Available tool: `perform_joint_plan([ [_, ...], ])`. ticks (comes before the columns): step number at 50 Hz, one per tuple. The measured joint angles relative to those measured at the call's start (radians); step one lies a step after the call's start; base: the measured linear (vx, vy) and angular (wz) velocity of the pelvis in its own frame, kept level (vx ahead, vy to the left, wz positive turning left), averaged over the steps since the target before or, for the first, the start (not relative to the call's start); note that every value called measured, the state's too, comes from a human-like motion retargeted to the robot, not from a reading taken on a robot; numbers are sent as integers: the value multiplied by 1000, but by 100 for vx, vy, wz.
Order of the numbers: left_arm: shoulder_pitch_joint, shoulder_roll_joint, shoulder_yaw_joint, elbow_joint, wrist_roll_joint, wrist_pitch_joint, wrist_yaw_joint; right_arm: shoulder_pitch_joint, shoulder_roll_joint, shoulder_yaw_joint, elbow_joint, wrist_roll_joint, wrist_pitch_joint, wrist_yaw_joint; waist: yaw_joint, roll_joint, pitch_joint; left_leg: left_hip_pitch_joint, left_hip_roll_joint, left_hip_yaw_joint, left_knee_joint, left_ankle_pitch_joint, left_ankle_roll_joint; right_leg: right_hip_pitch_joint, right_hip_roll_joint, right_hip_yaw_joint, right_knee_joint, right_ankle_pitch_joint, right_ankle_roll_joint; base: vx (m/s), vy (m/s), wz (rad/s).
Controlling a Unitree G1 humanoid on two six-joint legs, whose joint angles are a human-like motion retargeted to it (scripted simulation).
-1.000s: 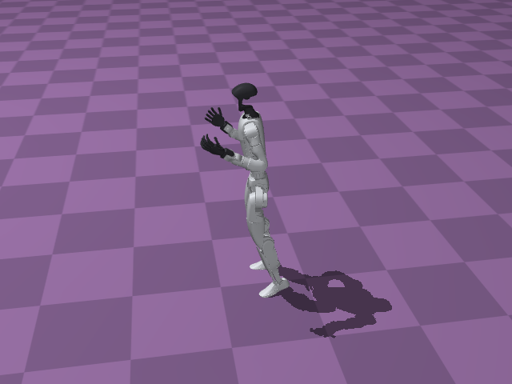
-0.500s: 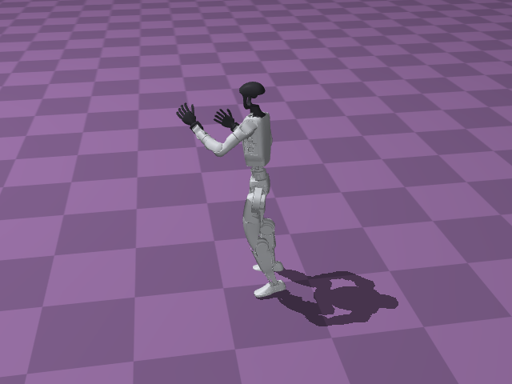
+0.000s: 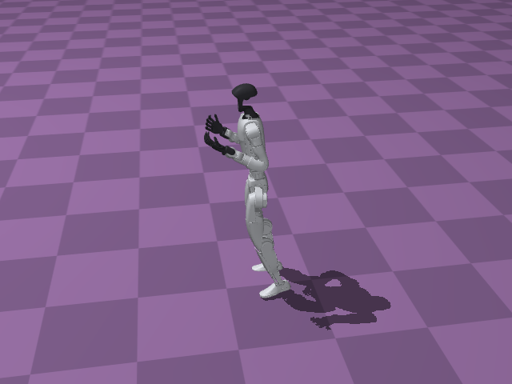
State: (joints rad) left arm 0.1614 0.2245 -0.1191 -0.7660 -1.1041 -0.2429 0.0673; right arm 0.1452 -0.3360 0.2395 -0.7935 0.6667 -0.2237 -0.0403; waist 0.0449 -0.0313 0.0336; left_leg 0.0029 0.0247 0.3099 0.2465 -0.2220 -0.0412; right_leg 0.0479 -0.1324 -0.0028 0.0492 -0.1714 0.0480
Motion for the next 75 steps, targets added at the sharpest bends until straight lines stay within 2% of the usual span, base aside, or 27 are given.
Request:
perform_joint_plan([
  [2, -32, -43, -77, 9, -247, -41, 51, -43, 10, 32, 41, 5, 14, -42, 25, -20, 39, -57, 19, 19, 215, -119, 60, 17, -33, 25, 15, -82, 13, -2, -14, 14],
  [4, -78, 1, -57, 82, -37, 0, 28, -107, 3, 36, 86, 25, 1, -30, 46, -12, 78, -136, 53, -24, 441, -218, 90, 23, -26, 23, 53, -192, -3, -4, -10, 7],
  [7, -129, 8, -37, 119, -61, -10, 40, -203, 2, 23, 120, 79, -8, -26, 74, 0, 103, -191, 81, -60, 539, -275, 133, -7, 2, 14, 122, -250, -19, 4, -2, 3],
  [10, -61, -16, -45, 64, -185, -46, 47, -175, 11, 15, 66, 62, -3, -23, 73, -12, 31, -147, 39, -33, 300, -173, 128, -30, -4, -13, 88, -99, 26, 20, 2, 18],
  [12, 9, 32, -9, 36, -93, -27, 11, -136, 13, 7, 26, -106, 2, -48, 62, -16, -13, -77, -10, -53, 62, -19, 58, -31, 5, -22, 56, 42, 40, 24, 5, -3],
  [13, 36, 28, -17, 10, -189, -35, 11, -113, 37, 19, 7, -64, 7, -39, 56, -12, -25, -45, -30, -84, -37, 55, 28, -28, 15, -25, 45, 104, 39, 22, 6, -3],
  [15, 75, 61, -5, 18, -16, 0, -20, -77, 54, 19, -9, -127, 12, -10, 39, 7, -27, -1, -50, -164, -166, 164, -25, -15, 43, -27, 31, 180, 21, 19, 6, 11],
  [20, 66, 40, -91, 53, -49, -33, 23, -33, 58, 48, 25, -170, 25, -32, -21, 37, 33, 45, -50, -232, -214, 178, -95, 20, 100, -6, 42, 12, -13, 12, 6, 51],
  [22, 13, 46, -106, 111, 86, 2, 21, -36, 66, 66, 83, -100, 17, -18, -37, 40, 72, 41, -53, -230, -153, 59, -61, 22, 104, -5, 90, -86, -38, 2, 7, 72],
  [25, -133, 49, -156, 175, 104, -43, 28, -88, 82, 65, 218, -91, -13, -47, -27, 22, 126, -43, -40, -229, 38, -163, -27, -79, 109, -4, 326, -291, -86, -2, 3, 36],
  [27, -215, 65, -153, 158, 51, -70, 33, -100, 88, 52, 248, -112, -20, -35, -11, -18, 134, -100, -57, -215, 104, -186, 14, -180, 92, 24, 482, -329, -79, 3, -1, -6],
  [30, -216, 73, -99, 90, 32, -77, 24, -29, 66, 43, 153, -59, -25, 11, -36, -16, 92, -78, -59, -215, 24, -56, -5, -203, 111, 62, 460, -225, -49, 18, -2, -12],
  [35, -133, 47, -50, 59, 38, -51, -8, 72, -1, -9, 39, -19, -26, 39, -67, 5, 8, -5, -54, -201, -137, 250, -76, -92, 95, -23, 106, 15, 5, 21, -7, -18],
  [40, -137, 8, -113, 108, 31, -30, -2, 69, 19, -20, 83, -113, -20, -7, -26, -23, 43, 8, -76, -121, -97, 174, -54, -62, 34, -7, -4, 56, 33, 7, -7, -27],
  [45, -189, -39, -151, 182, 30, -48, 44, -78, 22, 40, 163, -86, -61, -87, 6, 7, 112, -86, -40, -132, 196, -174, 32, -81, 50, 36, 120, -196, -39, 0, -3, -39],
  [47, -181, -39, -119, 155, -36, -43, 26, -130, 9, 10, 138, -66, -56, -65, -3, 17, 114, -110, -19, -116, 254, -233, 72, -115, 66, 31, 185, -236, -61, 6, 2, -10],
  [50, -131, -15, -102, 78, -103, -34, 3, -96, 8, -44, 48, 5, -62, -38, -18, 2, 69, -110, -35, -103, 197, -88, 88, -116, 47, 9, 149, -108, -27, 14, 2, 33],
  [53, -53, 67, -78, 20, -78, -38, -27, 10, 16, -83, -32, 36, -68, -17, -24, -35, -11, -68, -74, -91, 42, 104, 24, -73, 7, -36, 37, 92, 36, 18, 3, 44],
  [55, -13, 109, -59, 3, -33, -50, -33, 56, -7, -116, -48, -93, -72, -29, -21, -45, -40, -33, -82, -84, -48, 143, -15, -51, -4, -73, 8, 167, 64, 13, 6, 12],
  [57, 6, 102, -74, -4, -21, -37, -44, 81, 13, -78, -50, -22, -59, -3, -12, -36, -41, -11, -69, -83, -108, 159, -31, -35, 3, -89, 13, 162, 65, 6, 7, -12],
  [58, 7, 92, -84, 0, -11, -32, -41, 85, 15, -61, -40, -29, -54, -1, -7, -28, -36, -4, -57, -84, -128, 176, -33, -28, 12, -83, 22, 141, 59, 1, 8, -20],
  [60, 2, 25, -126, -17, -312, -2, 97, 80, 16, -21, -6, 61, -8, -8, 0, -10, -22, 13, -34, -88, -148, 192, -34, -12, 31, -50, 52, 79, 66, -2, 8, -16],
  [61, -9, 43, -110, 19, -168, 26, 86, 75, 10, -20, 23, 33, -10, 5, -5, -3, -13, 15, -24, -103, -131, 160, -33, -2, 40, -36, 69, 35, 56, -4, 8, 6],
  [65, -113, 20, -144, 133, 54, 25, 39, 31, 48, 19, 110, -59, -11, -63, -30, 15, 63, -25, -1, -163, 93, -169, 18, -5, 53, -45, 255, -291, -42, -10, 6, 34],
  [68, -286, 3, -185, 167, -24, -21, 56, -70, 72, 11, 109, -83, -31, -64, -11, -20, 110, -163, -3, -154, 342, -302, 96, -125, 26, -47, 481, -446, -78, -12, 4, 10],
  [70, -334, 0, -185, 141, -68, -35, 47, -93, 64, -2, 64, -76, -44, -51, 0, -31, 93, -184, -5, -130, 318, -237, 95, -161, 19, -43, 476, -380, -67, 3, 1, -12],
  [75, -220, 11, -186, 14, -91, -30, -26, -2, -10, -50, -52, 11, -66, -22, -39, -9, -34, -38, -13, -114, -124, 176, -12, -51, 50, -41, 82, 62, 14, 8, -3, -12],
])
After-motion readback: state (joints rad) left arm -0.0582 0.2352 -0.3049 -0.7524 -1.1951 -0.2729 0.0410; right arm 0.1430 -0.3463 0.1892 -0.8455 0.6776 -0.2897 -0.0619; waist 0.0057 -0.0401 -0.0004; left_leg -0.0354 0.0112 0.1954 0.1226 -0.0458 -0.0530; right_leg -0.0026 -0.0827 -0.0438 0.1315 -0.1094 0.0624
